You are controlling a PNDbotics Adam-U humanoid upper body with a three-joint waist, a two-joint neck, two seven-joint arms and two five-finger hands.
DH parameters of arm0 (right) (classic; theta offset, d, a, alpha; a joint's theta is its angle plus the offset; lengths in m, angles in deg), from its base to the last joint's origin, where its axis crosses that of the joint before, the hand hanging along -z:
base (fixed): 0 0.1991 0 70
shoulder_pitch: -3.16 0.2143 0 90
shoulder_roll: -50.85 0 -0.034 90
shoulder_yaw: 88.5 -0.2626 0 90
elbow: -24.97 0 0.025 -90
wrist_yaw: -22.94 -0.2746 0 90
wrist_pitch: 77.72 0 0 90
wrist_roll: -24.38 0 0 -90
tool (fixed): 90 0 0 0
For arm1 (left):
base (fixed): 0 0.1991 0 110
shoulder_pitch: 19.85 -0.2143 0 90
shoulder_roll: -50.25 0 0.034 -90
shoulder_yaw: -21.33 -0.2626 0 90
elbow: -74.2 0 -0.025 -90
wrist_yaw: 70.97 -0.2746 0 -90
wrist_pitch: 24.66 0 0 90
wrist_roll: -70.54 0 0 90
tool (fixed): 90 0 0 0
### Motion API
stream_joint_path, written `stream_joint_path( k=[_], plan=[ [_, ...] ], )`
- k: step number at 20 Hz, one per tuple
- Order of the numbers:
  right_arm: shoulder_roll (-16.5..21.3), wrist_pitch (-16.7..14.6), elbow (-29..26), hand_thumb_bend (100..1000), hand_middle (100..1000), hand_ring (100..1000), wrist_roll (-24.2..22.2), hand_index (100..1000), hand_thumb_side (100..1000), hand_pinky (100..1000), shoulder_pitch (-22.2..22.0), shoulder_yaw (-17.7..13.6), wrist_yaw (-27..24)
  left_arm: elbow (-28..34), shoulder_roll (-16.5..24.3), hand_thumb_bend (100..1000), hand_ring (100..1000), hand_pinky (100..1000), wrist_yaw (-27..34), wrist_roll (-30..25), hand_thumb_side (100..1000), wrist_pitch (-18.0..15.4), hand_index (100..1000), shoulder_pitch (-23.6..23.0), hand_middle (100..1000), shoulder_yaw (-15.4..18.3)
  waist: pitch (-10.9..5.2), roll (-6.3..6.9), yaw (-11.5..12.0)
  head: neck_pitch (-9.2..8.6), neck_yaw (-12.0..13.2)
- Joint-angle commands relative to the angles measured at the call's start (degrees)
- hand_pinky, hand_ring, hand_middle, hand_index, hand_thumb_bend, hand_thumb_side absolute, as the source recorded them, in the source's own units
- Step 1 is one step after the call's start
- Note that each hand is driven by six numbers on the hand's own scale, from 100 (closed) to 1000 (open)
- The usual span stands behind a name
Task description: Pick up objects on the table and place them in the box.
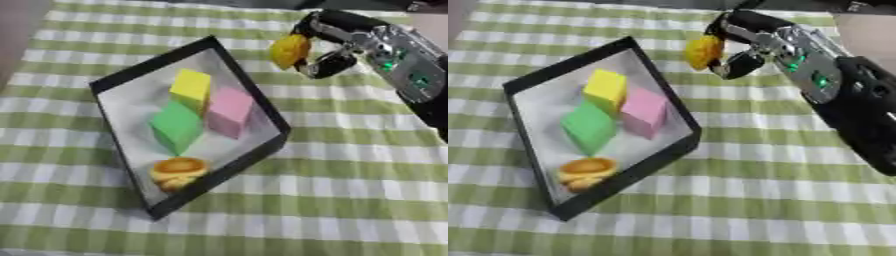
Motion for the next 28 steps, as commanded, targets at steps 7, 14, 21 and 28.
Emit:
stream_joint_path(
  k=[7, 14, 21, 28],
  plan=[
    [-1.48, 5.25, -13.11, 100, 538, 640, -5.25, 669, 100, 775, 5.97, 4.08, -4.82, 0.36, 1.42, 364, 593, 774, -0.71, -0.09, 524, -0.12, 844, -0.38, 725, 0.41, -2.79, 0.23, -0.78, 0.29, 0.87],
    [-5.59, 7.73, -14.68, 100, 540, 639, -10.36, 672, 100, 769, 6.76, 7.71, -5.77, 0.38, 1.30, 364, 593, 775, -0.64, -0.20, 525, -0.22, 845, -0.30, 725, 0.29, -2.89, 0.20, -0.66, 0.29, 0.61],
    [-7.83, 7.75, -13.31, 100, 541, 639, -11.85, 673, 100, 764, 4.69, 8.51, -4.32, 0.41, 1.27, 364, 593, 776, -0.50, -0.23, 526, -0.26, 845, -0.09, 725, 0.22, -2.59, 0.10, -0.24, 0.29, 0.38],
    [-8.19, 6.50, -10.98, 111, 548, 647, -13.71, 673, 100, 767, 5.19, 10.42, -1.86, 0.39, 2.25, 364, 593, 777, -0.72, -0.25, 526, -0.26, 845, -0.35, 725, 0.28, -2.82, -0.99, -0.53, 0.29, 1.57]
  ],
)
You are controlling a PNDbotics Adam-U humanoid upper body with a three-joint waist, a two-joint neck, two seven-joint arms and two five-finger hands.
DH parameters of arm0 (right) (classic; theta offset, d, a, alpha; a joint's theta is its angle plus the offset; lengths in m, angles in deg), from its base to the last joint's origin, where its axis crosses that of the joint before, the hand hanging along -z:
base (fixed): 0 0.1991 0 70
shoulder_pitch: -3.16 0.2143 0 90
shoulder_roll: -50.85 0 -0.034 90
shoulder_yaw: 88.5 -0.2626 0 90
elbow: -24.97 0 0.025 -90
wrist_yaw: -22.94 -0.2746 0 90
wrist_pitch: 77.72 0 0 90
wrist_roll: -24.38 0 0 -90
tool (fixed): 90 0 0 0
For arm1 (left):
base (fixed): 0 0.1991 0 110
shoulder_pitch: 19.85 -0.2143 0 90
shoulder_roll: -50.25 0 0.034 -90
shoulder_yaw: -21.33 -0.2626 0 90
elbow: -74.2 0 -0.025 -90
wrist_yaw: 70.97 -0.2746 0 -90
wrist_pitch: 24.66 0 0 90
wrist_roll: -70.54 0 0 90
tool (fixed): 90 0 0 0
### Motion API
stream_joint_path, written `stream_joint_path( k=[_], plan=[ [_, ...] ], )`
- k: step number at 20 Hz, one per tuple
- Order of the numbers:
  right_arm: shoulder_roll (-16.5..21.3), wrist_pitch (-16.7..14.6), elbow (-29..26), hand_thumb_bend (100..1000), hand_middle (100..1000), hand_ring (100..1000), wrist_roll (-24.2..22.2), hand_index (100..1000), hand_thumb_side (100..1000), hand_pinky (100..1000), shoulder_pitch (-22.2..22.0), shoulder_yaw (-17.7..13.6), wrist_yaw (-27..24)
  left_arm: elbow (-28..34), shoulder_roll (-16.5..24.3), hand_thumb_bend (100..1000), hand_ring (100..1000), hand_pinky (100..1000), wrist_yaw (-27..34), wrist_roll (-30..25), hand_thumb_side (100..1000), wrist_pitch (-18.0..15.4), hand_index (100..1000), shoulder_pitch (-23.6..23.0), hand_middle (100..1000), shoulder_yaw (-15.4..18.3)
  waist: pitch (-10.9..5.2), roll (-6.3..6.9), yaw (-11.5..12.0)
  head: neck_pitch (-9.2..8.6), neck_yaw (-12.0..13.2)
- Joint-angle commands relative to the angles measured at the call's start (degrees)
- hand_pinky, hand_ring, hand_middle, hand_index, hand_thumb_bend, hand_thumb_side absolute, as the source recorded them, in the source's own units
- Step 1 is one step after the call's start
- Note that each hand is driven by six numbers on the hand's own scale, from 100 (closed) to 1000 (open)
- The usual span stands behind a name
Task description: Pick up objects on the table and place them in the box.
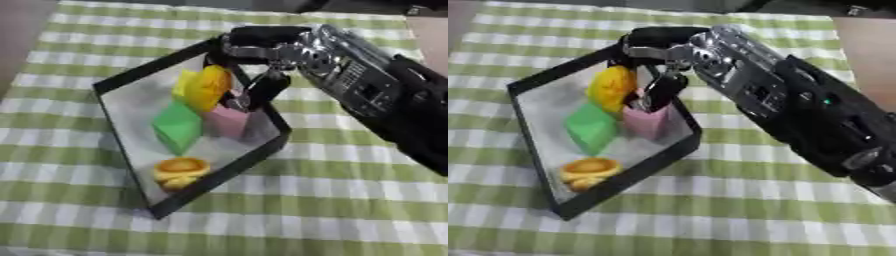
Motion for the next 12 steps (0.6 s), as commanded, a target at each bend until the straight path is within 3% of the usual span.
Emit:
stream_joint_path(
  k=[1, 9, 12],
  plan=[
    [0.33, -0.70, 0.78, 112, 548, 647, -0.56, 673, 100, 767, 1.86, 0.46, 0.89, 0.72, 2.31, 364, 593, 777, -0.42, 0.04, 526, -0.05, 845, 0.18, 725, 0.31, -2.10, -1.01, -0.30, 0.08, 0.84],
    [-0.94, -1.83, 2.79, 153, 559, 659, -1.10, 680, 100, 771, 3.16, 2.29, 1.84, 0.71, 3.00, 364, 593, 779, -0.65, 0.08, 526, 0.02, 846, 0.02, 726, 0.32, -2.20, -1.79, -0.70, 0.08, 0.78],
    [-1.34, -2.46, 3.40, 212, 598, 694, -2.37, 717, 110, 780, 2.93, 2.41, 2.59, 0.72, 2.92, 365, 593, 780, -0.61, 0.06, 526, 0.01, 846, 0.05, 727, 0.31, -2.15, -1.71, -0.63, 0.08, 0.64]
  ],
)
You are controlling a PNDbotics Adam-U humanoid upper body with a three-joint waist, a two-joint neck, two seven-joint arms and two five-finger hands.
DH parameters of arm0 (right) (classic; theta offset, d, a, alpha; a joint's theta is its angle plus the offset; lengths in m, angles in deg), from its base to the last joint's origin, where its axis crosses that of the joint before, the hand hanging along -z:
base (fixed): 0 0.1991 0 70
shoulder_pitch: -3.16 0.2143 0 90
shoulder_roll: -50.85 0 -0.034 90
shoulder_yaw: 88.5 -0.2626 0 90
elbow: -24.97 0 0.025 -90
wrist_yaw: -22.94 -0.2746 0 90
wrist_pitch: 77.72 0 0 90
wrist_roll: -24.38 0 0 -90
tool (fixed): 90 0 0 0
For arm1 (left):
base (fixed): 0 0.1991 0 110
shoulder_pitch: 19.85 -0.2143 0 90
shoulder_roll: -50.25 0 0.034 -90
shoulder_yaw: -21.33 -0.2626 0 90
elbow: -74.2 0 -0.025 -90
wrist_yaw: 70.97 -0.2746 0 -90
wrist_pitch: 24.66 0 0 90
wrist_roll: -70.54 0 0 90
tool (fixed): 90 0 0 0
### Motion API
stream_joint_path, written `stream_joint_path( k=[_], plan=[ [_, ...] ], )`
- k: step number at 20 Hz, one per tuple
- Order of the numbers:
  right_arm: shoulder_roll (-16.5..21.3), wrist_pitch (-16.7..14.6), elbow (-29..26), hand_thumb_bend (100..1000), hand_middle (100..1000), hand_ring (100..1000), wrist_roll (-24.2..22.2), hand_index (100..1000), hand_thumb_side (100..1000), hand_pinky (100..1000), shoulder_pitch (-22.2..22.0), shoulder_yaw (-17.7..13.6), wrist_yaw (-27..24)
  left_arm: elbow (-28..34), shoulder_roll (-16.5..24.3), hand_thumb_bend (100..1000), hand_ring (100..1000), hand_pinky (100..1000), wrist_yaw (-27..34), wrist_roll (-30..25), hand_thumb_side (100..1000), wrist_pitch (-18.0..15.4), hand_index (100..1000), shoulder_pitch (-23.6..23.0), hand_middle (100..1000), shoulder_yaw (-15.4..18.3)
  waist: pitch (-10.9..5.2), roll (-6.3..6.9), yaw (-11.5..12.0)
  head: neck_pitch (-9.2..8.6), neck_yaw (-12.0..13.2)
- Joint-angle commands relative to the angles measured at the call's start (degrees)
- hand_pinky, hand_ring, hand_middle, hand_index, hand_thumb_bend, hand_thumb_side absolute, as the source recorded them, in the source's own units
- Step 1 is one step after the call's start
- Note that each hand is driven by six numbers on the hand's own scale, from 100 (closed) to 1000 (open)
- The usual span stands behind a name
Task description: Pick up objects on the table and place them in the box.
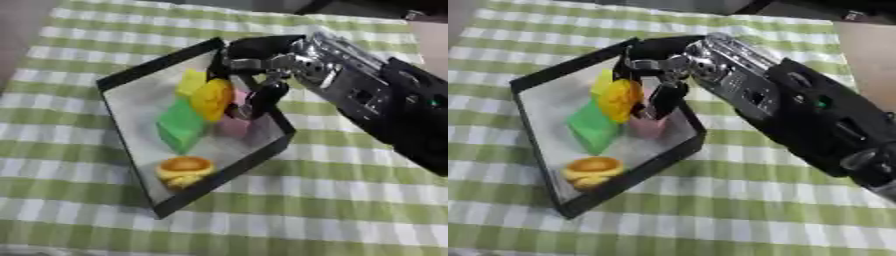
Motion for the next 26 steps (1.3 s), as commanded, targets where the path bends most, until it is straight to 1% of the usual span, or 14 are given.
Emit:
stream_joint_path(
  k=[1, 2, 3, 4, 5, 6, 9, 14, 18, 21, 24, 26],
  plan=[
    [0.23, -0.89, 0.29, 235, 620, 712, -1.48, 737, 168, 786, 0.86, -0.43, 0.94, 0.72, 1.47, 365, 593, 780, -0.26, 0.05, 526, 0.01, 846, 0.30, 727, 0.31, -2.14, -0.28, 0.04, 0.08, -0.10],
    [0.26, -1.27, 0.38, 273, 660, 741, -2.29, 773, 265, 792, 0.74, -0.41, 1.14, 0.73, 1.46, 365, 593, 780, -0.25, 0.05, 526, 0.00, 846, 0.33, 727, 0.32, -2.13, -0.24, 0.06, 0.08, -0.11],
    [0.31, -1.63, 0.46, 292, 686, 758, -3.05, 799, 309, 798, 0.64, -0.46, 1.26, 0.74, 1.44, 366, 593, 780, -0.26, 0.06, 525, 0.00, 846, 0.36, 727, 0.32, -2.12, -0.19, 0.07, 0.08, -0.11],
    [0.38, -1.97, 0.48, 327, 756, 804, -3.61, 854, 410, 818, 0.54, -0.54, 1.38, 0.75, 1.41, 367, 593, 780, -0.26, 0.06, 525, -0.01, 846, 0.38, 727, 0.33, -2.11, -0.15, 0.08, 0.08, -0.09],
    [0.54, -2.30, 0.41, 339, 779, 818, -4.02, 873, 443, 828, 0.38, -0.66, 1.48, 0.74, 1.37, 367, 593, 780, -0.24, 0.06, 525, 0.00, 846, 0.39, 727, 0.32, -2.09, -0.07, 0.08, 0.08, -0.02],
    [0.73, -2.51, 0.27, 357, 822, 850, -4.20, 901, 486, 849, 0.27, -0.84, 1.54, 0.73, 1.35, 367, 593, 780, -0.22, 0.05, 526, 0.01, 846, 0.39, 727, 0.31, -2.07, -0.01, 0.06, 0.08, 0.04],
    [1.62, -2.63, -0.69, 379, 860, 879, -3.60, 923, 548, 870, 0.18, -1.64, 1.45, 0.70, 1.28, 366, 593, 781, -0.18, 0.03, 525, 0.01, 846, 0.36, 727, 0.31, -2.07, 0.17, -0.06, 0.08, 0.07],
    [3.13, -2.16, -3.13, 403, 870, 888, -2.71, 928, 542, 876, 1.19, -2.04, 0.69, 0.63, 1.21, 366, 594, 782, -0.14, 0.03, 524, 0.04, 846, 0.24, 728, 0.36, -2.16, 0.57, -0.54, 0.08, 0.02],
    [4.62, -1.76, -5.81, 394, 882, 889, -1.90, 934, 510, 876, 2.83, -2.94, -0.32, 0.48, 1.22, 367, 594, 782, -0.11, 0.01, 522, 0.09, 847, 0.08, 729, 0.36, -2.39, 0.93, -1.12, 0.08, -0.34],
    [7.14, -0.28, -9.77, 371, 899, 890, -0.57, 944, 479, 875, 2.92, -5.12, -2.71, 0.40, 1.28, 366, 595, 783, -0.12, 0.00, 521, 0.13, 847, -0.08, 729, 0.40, -2.60, 1.21, -1.52, 0.08, -0.32],
    [10.34, 1.54, -15.20, 365, 906, 889, 1.38, 952, 474, 874, 1.40, -8.34, -5.14, 0.37, 1.31, 366, 595, 782, -0.15, 0.04, 519, 0.17, 847, -0.17, 729, 0.49, -2.75, 1.46, -1.80, 0.08, -0.27],
    [11.99, 2.76, -18.33, 361, 899, 886, 2.58, 946, 452, 873, 0.07, -10.24, -6.18, 0.34, 1.25, 366, 595, 782, -0.12, 0.01, 519, 0.20, 847, -0.19, 729, 0.47, -2.76, 1.69, -1.90, 0.08, -0.30]
  ],
)
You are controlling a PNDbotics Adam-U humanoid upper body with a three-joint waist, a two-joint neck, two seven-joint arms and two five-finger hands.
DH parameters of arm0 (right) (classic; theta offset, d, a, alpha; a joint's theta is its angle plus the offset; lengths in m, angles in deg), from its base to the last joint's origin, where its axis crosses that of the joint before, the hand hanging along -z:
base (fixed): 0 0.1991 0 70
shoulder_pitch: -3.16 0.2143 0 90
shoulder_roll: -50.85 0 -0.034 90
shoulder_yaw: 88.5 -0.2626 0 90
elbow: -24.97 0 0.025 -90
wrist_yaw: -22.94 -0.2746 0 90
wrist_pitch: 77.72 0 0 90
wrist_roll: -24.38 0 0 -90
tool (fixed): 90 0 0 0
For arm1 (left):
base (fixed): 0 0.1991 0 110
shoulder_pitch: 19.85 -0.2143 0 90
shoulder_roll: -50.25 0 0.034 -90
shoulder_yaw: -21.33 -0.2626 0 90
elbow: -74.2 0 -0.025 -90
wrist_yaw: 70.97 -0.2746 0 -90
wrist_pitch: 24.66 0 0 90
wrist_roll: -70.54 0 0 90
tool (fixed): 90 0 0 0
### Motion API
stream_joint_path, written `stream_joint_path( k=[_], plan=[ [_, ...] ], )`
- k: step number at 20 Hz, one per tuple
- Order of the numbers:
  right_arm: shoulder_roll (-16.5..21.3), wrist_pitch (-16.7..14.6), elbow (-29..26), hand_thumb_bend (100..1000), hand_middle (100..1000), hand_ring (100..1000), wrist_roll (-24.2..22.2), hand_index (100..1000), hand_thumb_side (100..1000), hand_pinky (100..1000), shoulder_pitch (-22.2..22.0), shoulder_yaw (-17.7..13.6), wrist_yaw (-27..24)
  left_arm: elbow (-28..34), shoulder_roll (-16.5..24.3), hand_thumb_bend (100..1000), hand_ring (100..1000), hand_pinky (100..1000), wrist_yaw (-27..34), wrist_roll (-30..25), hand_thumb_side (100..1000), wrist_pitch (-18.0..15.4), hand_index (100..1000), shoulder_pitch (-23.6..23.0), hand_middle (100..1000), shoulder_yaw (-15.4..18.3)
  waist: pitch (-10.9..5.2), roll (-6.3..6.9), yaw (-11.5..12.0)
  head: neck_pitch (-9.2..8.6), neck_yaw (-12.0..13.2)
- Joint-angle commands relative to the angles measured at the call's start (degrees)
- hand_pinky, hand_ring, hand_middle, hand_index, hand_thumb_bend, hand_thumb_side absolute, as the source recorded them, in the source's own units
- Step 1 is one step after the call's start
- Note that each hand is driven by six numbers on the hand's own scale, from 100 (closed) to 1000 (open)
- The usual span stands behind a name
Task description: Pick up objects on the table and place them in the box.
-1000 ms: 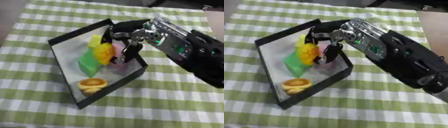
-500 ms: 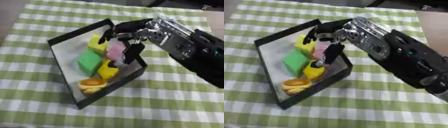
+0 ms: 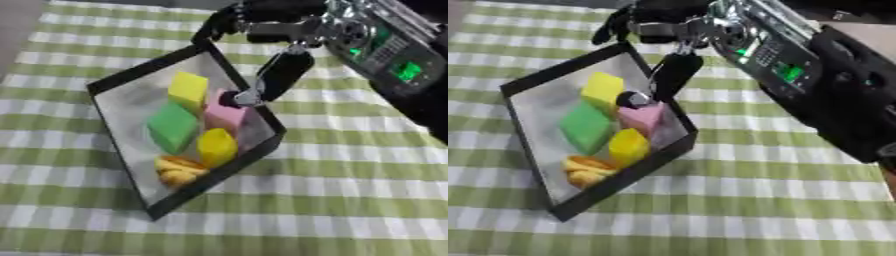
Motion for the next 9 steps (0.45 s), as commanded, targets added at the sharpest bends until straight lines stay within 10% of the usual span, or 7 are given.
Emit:
stream_joint_path(
  k=[1, 9],
  plan=[
    [3.92, 1.89, -5.46, 330, 892, 880, 2.03, 944, 425, 867, -0.50, -3.86, -2.11, 0.53, 1.19, 366, 595, 782, -0.09, 0.01, 519, 0.16, 847, 0.14, 729, 0.45, -2.02, 1.33, -0.14, -0.10, -0.10],
    [9.28, 8.63, -10.48, 100, 821, 810, 15.12, 921, 265, 827, -9.79, -14.41, -11.11, 0.46, 0.62, 366, 595, 782, 0.09, 0.00, 520, 0.18, 847, 0.53, 730, 0.50, -1.69, 2.34, -0.39, -0.10, 0.37]
  ],
)
